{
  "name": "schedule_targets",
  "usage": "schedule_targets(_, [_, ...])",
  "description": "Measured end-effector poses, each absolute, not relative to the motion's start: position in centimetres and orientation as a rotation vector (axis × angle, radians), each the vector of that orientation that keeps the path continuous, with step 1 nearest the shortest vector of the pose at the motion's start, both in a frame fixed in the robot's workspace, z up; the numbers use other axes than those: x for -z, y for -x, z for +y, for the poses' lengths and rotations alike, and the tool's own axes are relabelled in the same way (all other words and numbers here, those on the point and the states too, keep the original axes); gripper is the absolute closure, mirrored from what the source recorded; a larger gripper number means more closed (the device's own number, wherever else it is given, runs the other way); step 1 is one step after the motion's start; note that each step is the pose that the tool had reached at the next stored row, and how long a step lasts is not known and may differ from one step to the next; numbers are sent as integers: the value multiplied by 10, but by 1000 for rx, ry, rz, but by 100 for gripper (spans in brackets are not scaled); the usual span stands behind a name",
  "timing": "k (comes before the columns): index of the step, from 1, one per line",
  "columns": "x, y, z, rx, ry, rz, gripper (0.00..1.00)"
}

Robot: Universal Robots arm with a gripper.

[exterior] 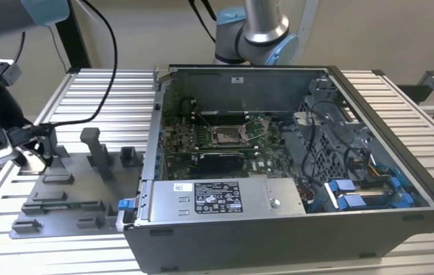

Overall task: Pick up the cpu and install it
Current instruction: 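Pick up the cpu and move it towards the insertion slot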

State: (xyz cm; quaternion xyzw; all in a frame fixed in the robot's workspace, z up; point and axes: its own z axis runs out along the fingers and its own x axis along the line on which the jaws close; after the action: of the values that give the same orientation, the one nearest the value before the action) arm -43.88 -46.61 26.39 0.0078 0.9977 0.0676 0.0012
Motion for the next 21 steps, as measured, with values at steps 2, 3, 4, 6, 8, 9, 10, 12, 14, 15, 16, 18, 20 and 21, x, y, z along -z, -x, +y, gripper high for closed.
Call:
schedule_targets(2, [-272,439,-466,-212,-24,3132,100])
schedule_targets(3, [-277,439,-465,-212,-25,3132,100])
schedule_targets(4, [-281,439,-465,-212,-24,3132,100])
schedule_targets(6, [-290,439,-465,-212,-25,3132,100])
schedule_targets(8, [-300,439,-464,-212,-25,3133,100])
schedule_targets(9, [-304,439,-464,-212,-25,3133,100])
schedule_targets(10, [-309,439,-464,-212,-25,3133,100])
schedule_targets(12, [-318,439,-464,-212,-25,3132,100])
schedule_targets(14, [-327,439,-464,-212,-25,3133,100])
schedule_targets(15, [-331,439,-464,-212,-25,3133,100])
schedule_targets(16, [-336,439,-464,-212,-25,3133,100])
schedule_targets(18, [-345,439,-463,-212,-25,3133,100])
schedule_targets(20, [-355,439,-462,-212,-25,3133,100])
schedule_targets(21, [-359,439,-462,-212,-25,3133,100])
